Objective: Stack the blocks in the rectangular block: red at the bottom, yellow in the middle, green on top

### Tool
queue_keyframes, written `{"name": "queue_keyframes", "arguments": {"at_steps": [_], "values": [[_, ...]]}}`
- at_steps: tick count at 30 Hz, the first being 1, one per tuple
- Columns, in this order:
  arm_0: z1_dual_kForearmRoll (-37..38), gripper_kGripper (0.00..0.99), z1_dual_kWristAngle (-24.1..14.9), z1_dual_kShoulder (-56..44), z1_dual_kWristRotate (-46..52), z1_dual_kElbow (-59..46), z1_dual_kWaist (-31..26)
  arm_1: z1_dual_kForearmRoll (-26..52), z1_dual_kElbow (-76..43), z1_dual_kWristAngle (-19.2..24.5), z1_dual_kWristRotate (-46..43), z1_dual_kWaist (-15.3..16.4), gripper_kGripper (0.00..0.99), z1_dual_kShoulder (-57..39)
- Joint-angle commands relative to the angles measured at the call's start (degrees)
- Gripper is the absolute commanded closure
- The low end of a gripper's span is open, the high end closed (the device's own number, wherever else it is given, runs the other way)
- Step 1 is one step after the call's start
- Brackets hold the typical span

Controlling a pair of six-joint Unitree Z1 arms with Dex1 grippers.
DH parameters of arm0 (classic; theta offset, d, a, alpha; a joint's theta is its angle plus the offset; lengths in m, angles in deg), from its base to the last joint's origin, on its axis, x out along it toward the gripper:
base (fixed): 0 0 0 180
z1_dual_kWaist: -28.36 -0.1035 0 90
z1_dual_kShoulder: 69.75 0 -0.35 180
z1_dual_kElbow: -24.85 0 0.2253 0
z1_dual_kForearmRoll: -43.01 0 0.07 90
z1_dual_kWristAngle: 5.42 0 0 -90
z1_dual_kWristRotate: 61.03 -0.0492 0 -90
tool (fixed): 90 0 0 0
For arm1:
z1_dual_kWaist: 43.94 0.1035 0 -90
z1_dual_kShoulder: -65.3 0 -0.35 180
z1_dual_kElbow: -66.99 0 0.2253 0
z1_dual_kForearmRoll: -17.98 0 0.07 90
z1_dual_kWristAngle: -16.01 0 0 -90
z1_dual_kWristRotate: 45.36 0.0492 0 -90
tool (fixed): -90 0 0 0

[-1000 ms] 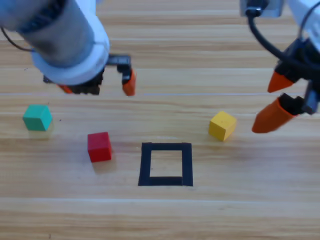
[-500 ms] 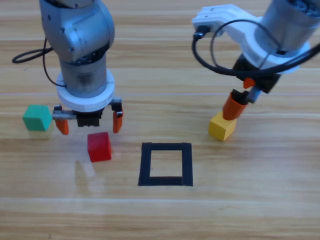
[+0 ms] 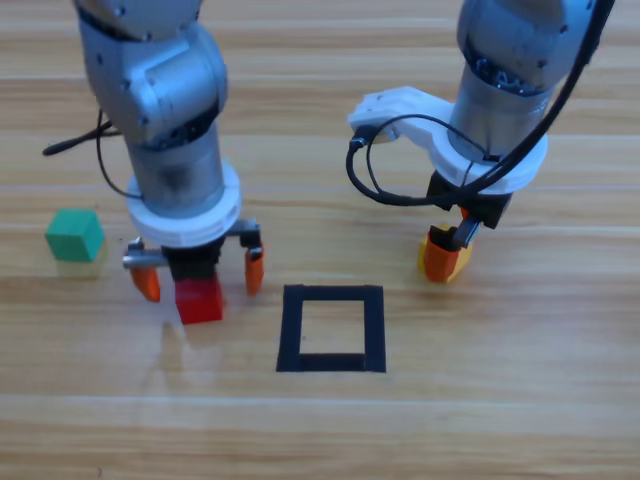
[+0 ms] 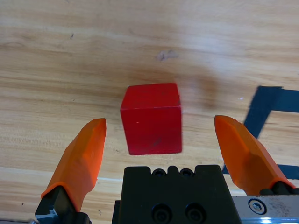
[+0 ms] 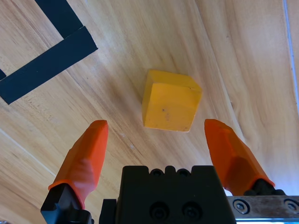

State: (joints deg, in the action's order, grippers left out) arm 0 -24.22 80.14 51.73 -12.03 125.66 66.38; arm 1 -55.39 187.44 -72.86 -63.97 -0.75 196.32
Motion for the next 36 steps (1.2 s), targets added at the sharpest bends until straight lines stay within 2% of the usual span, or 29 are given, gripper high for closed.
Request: {"name": "queue_keyframes", "arguments": {"at_steps": [1, 7, 10, 15, 16, 17, 19, 22, 23, 25, 28, 36], "values": [[3.18, 0.0, 0.57, 0.68, -0.31, -4.07, -2.42, -0.96, 0.9, 0.71, -0.1, -1.35, 0.085, 5.38], [3.71, 0.001, 0.57, 0.51, -0.66, -4.86, -3.74, -1.31, 2.04, 0.98, -0.19, -1.35, 0.156, 7.58], [4.41, 0.031, 0.57, 0.16, -0.58, -5.65, -3.74, -1.93, 3.09, 1.33, -0.1, -1.35, 0.168, 8.64], [6.7, 0.211, 0.92, -0.99, -0.84, -7.94, -3.74, -3.77, 5.91, 1.41, -0.1, -1.97, 0.243, 11.19], [6.79, 0.244, 0.92, -0.99, -0.84, -8.03, -3.74, -4.39, 6.79, 1.41, -0.01, -2.05, 0.304, 11.8], [6.79, 0.284, 0.92, -0.99, -1.1, -7.94, -3.74, -5.0, 7.58, 1.41, -0.1, -2.23, 0.421, 12.59], [6.7, 0.421, 0.83, -0.81, -1.63, -7.59, -3.65, -5.27, 7.84, 1.41, -0.01, -2.49, 0.6, 12.94], [6.61, 0.649, 0.39, -1.25, -1.98, -7.94, -3.65, -5.44, 7.93, 1.41, 0.43, -3.02, 0.946, 13.12], [6.7, 0.706, 0.39, -1.34, -2.33, -7.76, -3.47, -5.62, 7.93, 1.41, 0.69, -3.11, 0.99, 13.12], [6.61, 0.806, 0.39, -1.42, -2.77, -7.5, -2.68, -6.15, 7.93, 1.41, 1.22, -3.29, 0.99, 12.94], [6.52, 0.899, 0.39, -1.69, -2.95, -7.15, -1.45, -7.02, 7.84, 1.33, 2.97, -3.9, 0.99, 11.62], [-1.21, 0.904, 0.39, -0.37, -4.88, 5.07, 5.67, -7.73, 4.24, 0.45, 8.69, -4.78, 0.99, 1.96]]}}
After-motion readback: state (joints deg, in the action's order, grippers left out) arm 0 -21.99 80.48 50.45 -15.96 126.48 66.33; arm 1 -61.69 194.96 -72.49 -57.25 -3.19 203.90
